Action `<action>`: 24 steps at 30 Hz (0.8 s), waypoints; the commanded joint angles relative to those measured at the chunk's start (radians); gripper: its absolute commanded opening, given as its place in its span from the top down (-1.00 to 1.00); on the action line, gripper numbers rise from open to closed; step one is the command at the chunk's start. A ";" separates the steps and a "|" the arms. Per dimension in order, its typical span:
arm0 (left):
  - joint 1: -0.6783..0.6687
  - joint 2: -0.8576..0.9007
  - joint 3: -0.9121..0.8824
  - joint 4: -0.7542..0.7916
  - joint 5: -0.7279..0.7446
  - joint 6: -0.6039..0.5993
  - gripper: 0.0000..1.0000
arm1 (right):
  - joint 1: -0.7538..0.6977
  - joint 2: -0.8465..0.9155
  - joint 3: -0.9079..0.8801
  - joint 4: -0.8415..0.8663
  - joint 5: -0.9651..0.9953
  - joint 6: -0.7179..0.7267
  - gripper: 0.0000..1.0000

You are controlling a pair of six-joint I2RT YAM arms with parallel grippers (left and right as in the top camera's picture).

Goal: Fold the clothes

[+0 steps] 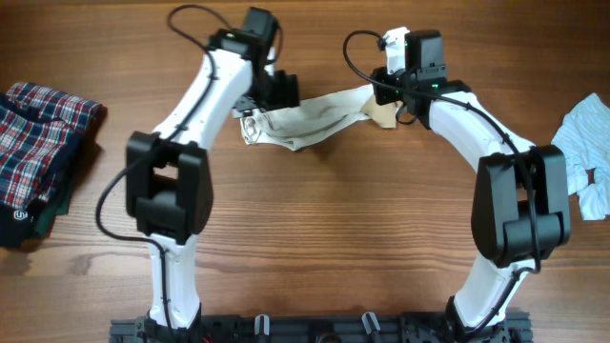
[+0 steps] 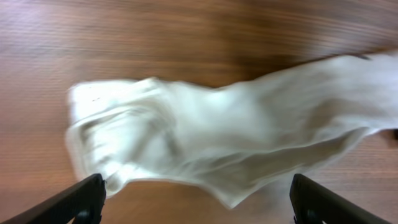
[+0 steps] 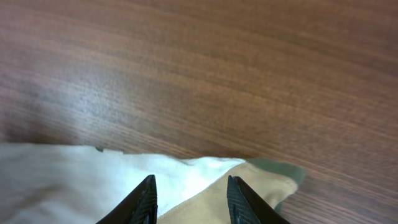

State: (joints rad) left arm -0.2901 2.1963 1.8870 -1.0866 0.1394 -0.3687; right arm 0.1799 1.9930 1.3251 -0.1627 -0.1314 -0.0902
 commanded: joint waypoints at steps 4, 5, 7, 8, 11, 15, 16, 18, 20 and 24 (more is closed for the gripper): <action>0.125 -0.002 -0.032 -0.039 0.029 -0.060 -0.92 | -0.002 0.107 0.009 -0.014 0.008 -0.067 0.28; 0.125 -0.003 -0.052 -0.029 0.028 -0.063 -0.92 | -0.002 0.112 0.009 -0.014 0.008 -0.067 0.27; 0.125 -0.002 -0.110 0.010 0.028 -0.076 -0.96 | -0.002 0.121 0.009 -0.012 0.008 -0.067 0.27; 0.125 -0.003 -0.153 0.045 0.034 -0.093 -0.97 | -0.002 0.122 0.009 -0.011 0.008 -0.067 0.27; 0.122 -0.002 -0.264 0.151 0.118 -0.111 -0.91 | -0.002 0.122 0.009 -0.013 0.007 -0.064 0.28; 0.092 -0.003 -0.303 0.187 0.126 -0.107 -0.90 | -0.001 0.122 0.009 -0.017 -0.001 -0.063 0.29; 0.086 -0.002 -0.303 0.193 0.121 -0.107 -0.86 | -0.001 0.122 0.009 -0.022 -0.001 -0.062 0.29; 0.083 -0.003 -0.303 0.197 0.105 -0.106 -0.62 | 0.000 0.122 0.009 -0.030 -0.001 -0.063 0.29; 0.083 -0.003 -0.303 0.197 0.081 -0.107 -0.44 | 0.000 0.122 0.009 -0.037 -0.008 -0.063 0.37; 0.082 -0.002 -0.304 0.209 -0.027 -0.107 -0.30 | 0.000 0.122 0.009 -0.052 -0.010 -0.004 0.40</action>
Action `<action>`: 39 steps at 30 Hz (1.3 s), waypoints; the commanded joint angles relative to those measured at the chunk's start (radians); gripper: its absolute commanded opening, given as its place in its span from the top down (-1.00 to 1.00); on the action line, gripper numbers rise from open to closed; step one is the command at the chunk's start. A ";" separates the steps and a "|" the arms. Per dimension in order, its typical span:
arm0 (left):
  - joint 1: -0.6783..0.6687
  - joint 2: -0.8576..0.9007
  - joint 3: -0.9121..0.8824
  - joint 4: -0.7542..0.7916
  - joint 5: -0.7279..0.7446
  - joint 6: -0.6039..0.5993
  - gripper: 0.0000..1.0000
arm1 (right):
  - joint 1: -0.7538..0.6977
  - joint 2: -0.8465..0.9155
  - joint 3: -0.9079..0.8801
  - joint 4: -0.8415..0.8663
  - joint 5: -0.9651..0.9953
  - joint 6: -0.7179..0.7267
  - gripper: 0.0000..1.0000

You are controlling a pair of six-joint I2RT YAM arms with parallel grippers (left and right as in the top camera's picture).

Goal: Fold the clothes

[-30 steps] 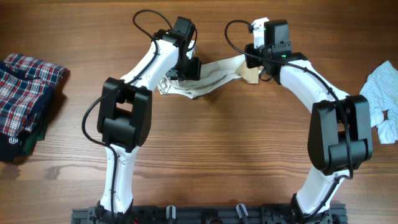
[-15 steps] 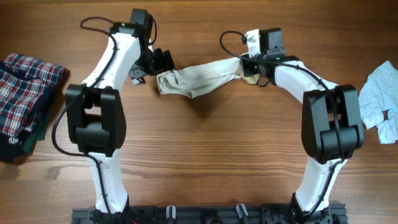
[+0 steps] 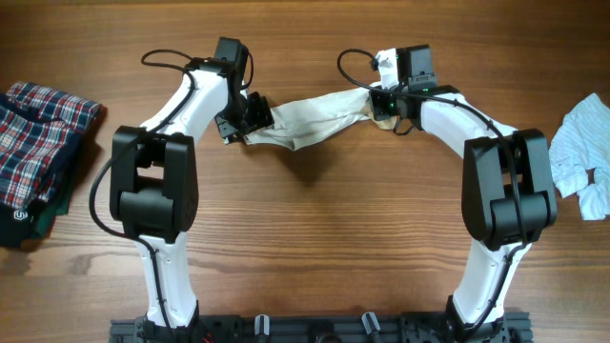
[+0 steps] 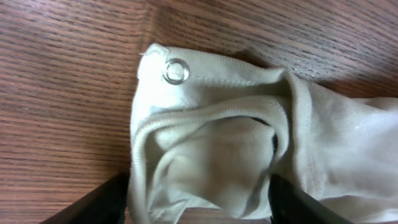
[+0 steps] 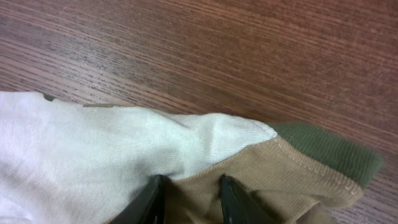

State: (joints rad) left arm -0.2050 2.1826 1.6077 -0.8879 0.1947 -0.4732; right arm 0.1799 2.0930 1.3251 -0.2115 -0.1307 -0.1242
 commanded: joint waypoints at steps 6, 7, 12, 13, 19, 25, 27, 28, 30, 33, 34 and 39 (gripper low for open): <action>0.008 0.011 -0.025 0.032 -0.165 0.141 0.92 | 0.010 0.022 0.009 -0.016 -0.062 0.075 0.42; 0.012 0.011 -0.025 0.041 -0.222 0.157 0.92 | 0.021 0.022 0.009 -0.015 -0.071 0.075 0.42; 0.071 0.011 -0.021 0.080 -0.324 0.296 0.81 | 0.113 0.022 0.010 0.007 0.036 0.045 0.21; 0.084 0.011 -0.015 0.083 -0.324 0.311 0.81 | 0.122 0.022 0.010 0.015 0.050 0.045 0.08; 0.113 -0.015 0.088 0.076 -0.378 0.314 0.85 | 0.129 -0.023 0.016 0.064 -0.008 0.056 -0.37; 0.108 -0.089 0.139 0.072 -0.394 0.362 0.85 | 0.118 -0.164 0.016 0.070 0.065 0.154 -0.58; 0.093 -0.118 0.146 0.074 -0.394 0.362 0.85 | 0.107 -0.204 0.016 0.058 0.080 0.153 -0.57; 0.071 -0.138 0.149 0.077 -0.394 0.362 0.85 | 0.102 -0.224 0.016 0.041 0.110 0.151 -0.59; 0.038 -0.148 0.152 0.077 -0.395 0.362 0.84 | 0.101 -0.233 0.016 0.017 0.155 0.151 -0.60; -0.050 -0.148 0.153 0.077 -0.398 0.366 0.78 | 0.089 -0.233 0.016 -0.010 0.164 0.152 -0.67; -0.071 -0.148 0.153 0.077 -0.398 0.366 0.77 | 0.083 -0.233 0.016 -0.014 0.156 0.154 -0.66; -0.192 -0.148 0.153 0.104 -0.410 0.365 0.75 | -0.008 -0.235 0.016 -0.091 0.087 0.212 -0.65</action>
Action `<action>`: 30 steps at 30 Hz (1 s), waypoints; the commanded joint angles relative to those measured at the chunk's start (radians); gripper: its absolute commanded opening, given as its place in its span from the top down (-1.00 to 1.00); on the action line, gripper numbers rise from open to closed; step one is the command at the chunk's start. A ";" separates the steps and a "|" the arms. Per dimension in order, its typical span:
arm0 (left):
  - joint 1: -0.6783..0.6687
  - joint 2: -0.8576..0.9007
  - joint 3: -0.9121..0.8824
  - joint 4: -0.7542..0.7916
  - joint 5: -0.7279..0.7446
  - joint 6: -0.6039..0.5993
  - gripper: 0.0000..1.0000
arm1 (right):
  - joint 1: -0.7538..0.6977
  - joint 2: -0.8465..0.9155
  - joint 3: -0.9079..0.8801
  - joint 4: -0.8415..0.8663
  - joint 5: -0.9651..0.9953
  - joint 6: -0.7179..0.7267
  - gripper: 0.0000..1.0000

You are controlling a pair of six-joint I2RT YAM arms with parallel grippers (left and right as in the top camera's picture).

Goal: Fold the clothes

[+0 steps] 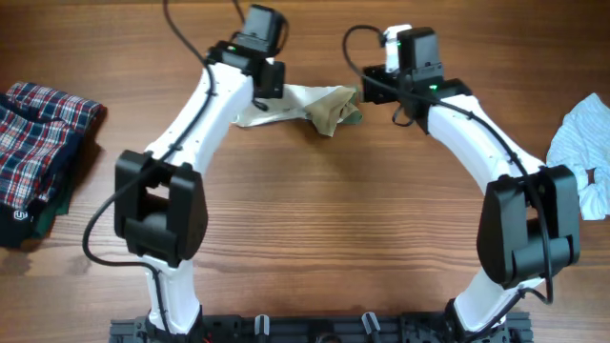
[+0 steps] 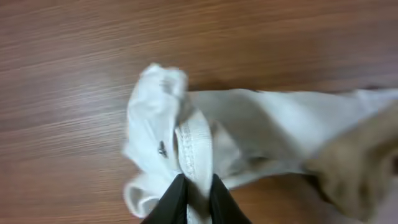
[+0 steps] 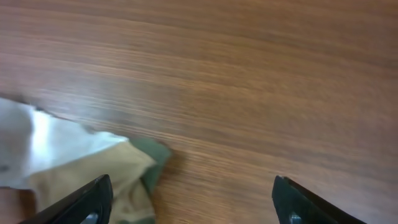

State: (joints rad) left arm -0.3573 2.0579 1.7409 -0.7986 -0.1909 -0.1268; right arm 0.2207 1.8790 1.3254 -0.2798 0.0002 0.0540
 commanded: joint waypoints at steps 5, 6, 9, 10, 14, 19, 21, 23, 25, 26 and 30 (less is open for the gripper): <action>-0.100 -0.023 0.020 0.033 -0.032 0.019 0.77 | -0.140 -0.021 0.015 -0.099 -0.072 0.031 -0.65; -0.100 -0.023 0.020 0.033 -0.047 0.019 0.74 | -0.146 -0.021 0.015 -0.110 -0.076 0.023 -0.65; -0.089 -0.016 0.020 0.035 -0.060 0.014 0.31 | -0.147 -0.021 0.014 -0.142 -0.076 0.025 -0.67; -0.090 -0.013 0.018 0.034 -0.060 0.014 0.21 | -0.147 -0.021 0.014 -0.149 -0.080 0.025 -0.68; -0.095 0.035 0.011 0.040 -0.061 0.007 -0.07 | -0.147 -0.021 0.014 -0.187 -0.105 0.026 -0.69; -0.097 0.140 0.011 0.060 -0.101 -0.113 -0.09 | -0.147 -0.020 0.009 -0.198 -0.105 0.025 -0.69; -0.095 0.154 0.011 0.059 -0.141 -0.147 -0.08 | -0.147 -0.020 0.009 -0.205 -0.106 0.025 -0.70; -0.095 0.160 0.011 0.071 -0.143 -0.147 -0.08 | -0.147 -0.020 0.009 -0.209 -0.105 0.025 -0.70; -0.095 0.174 0.011 0.097 -0.143 -0.152 -0.10 | -0.147 -0.020 0.009 -0.212 -0.106 0.025 -0.70; -0.095 0.182 0.011 0.104 -0.144 -0.169 -0.11 | -0.147 -0.020 0.009 -0.216 -0.105 0.025 -0.70; -0.094 0.229 0.011 0.106 -0.145 -0.177 -0.12 | -0.147 -0.020 0.009 -0.219 -0.105 0.024 -0.71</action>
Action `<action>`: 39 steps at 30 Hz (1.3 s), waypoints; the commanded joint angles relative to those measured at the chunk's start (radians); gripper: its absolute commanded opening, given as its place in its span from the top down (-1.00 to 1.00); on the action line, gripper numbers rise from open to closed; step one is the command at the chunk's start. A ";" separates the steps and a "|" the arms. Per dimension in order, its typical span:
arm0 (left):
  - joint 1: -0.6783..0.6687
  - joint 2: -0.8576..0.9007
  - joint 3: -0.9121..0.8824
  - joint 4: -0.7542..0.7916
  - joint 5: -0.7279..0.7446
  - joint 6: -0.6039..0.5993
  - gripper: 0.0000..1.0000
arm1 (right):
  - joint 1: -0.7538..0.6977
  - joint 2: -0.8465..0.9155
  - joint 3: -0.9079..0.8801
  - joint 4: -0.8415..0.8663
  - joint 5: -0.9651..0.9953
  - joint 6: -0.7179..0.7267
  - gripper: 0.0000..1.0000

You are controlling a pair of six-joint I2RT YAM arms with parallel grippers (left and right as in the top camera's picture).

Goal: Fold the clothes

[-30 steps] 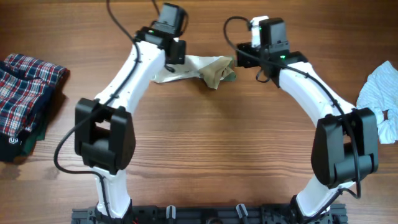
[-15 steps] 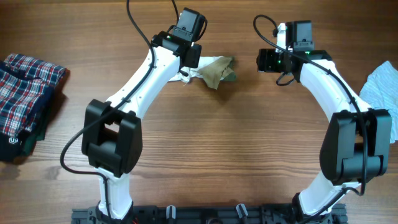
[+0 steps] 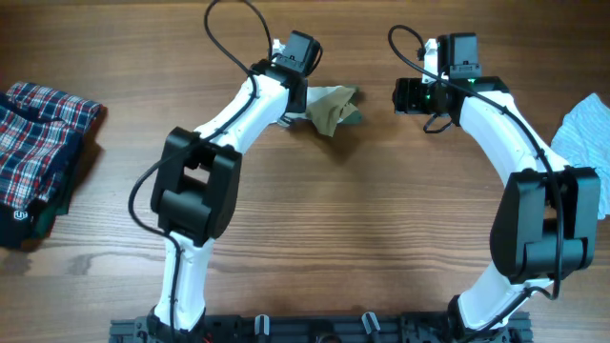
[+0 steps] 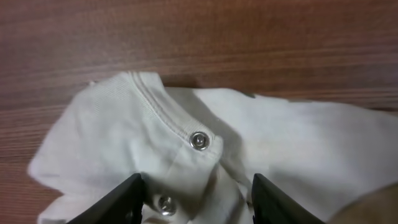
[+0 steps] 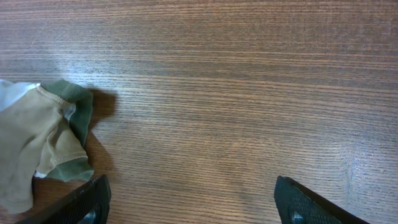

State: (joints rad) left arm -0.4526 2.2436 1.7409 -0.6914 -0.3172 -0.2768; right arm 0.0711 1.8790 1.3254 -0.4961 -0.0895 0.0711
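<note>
The garment (image 3: pixel 330 107), white with a tan and green end, lies bunched at the back middle of the table. My left gripper (image 3: pixel 294 92) sits on its left side. In the left wrist view that gripper (image 4: pixel 198 202) is open, its fingers straddling white cloth (image 4: pixel 280 143) with metal snaps (image 4: pixel 199 141). My right gripper (image 3: pixel 412 95) stands open over bare wood to the right of the garment. The right wrist view shows that gripper (image 5: pixel 193 202) with nothing in it, and the tan and green end (image 5: pixel 43 140) lying off to its left.
A pile of plaid clothes (image 3: pixel 38 152) lies at the table's left edge. A light blue striped garment (image 3: pixel 581 148) lies crumpled at the right edge. Bare wooden tabletop (image 3: pixel 334 229) fills the front half.
My left gripper was shut on the white hem; now it is open, further right, over the snaps. The right gripper, still open, has moved right, away from the tan end. The garment is more bunched.
The garment first hung stretched between my arms, the right gripper closing on its tan end and the left open over the white end. It stayed stretched, the left straddling the snap end. Then the left held the hem, the right was off. Now both are open.
</note>
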 commanded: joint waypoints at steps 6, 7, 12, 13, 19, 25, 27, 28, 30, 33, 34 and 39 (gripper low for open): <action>0.001 0.036 0.015 -0.008 -0.115 -0.026 0.59 | 0.002 -0.020 0.009 -0.001 -0.016 0.008 -0.71; 0.001 0.020 0.027 -0.012 -0.115 -0.026 0.79 | 0.002 -0.020 0.009 0.001 -0.016 0.008 -0.71; -0.002 -0.087 0.051 -0.026 -0.105 -0.027 0.88 | 0.002 -0.020 0.009 0.001 -0.016 0.008 -0.70; -0.003 -0.102 0.051 -0.026 -0.097 -0.027 0.88 | 0.002 -0.020 0.009 0.001 -0.016 0.008 -0.70; -0.011 -0.125 0.095 -0.019 0.035 -0.027 0.87 | 0.002 -0.020 0.008 -0.004 -0.016 0.008 -0.70; -0.050 -0.125 0.103 0.003 0.114 -0.050 0.85 | 0.002 -0.020 0.008 -0.010 0.023 0.019 -0.69; -0.069 -0.125 0.103 0.014 0.116 -0.050 0.84 | 0.002 -0.020 0.008 -0.014 0.030 0.018 -0.69; -0.077 -0.125 0.103 0.023 0.116 -0.050 0.84 | 0.002 -0.020 0.008 -0.016 0.034 0.018 -0.69; -0.093 -0.125 0.103 0.039 0.119 -0.050 0.84 | 0.002 -0.020 0.008 -0.021 0.053 0.018 -0.69; -0.113 -0.125 0.103 0.067 0.120 -0.054 0.84 | -0.014 -0.020 0.008 -0.031 0.068 0.065 -0.68; -0.121 -0.125 0.103 0.084 0.120 -0.054 0.84 | -0.027 -0.020 0.008 -0.037 0.067 0.077 -0.69; -0.148 -0.123 0.103 0.132 0.167 -0.054 0.78 | -0.049 -0.020 0.008 -0.064 0.068 0.085 -0.69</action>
State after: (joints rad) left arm -0.5880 2.1464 1.8191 -0.5743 -0.2050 -0.3145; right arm 0.0223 1.8790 1.3254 -0.5537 -0.0429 0.1371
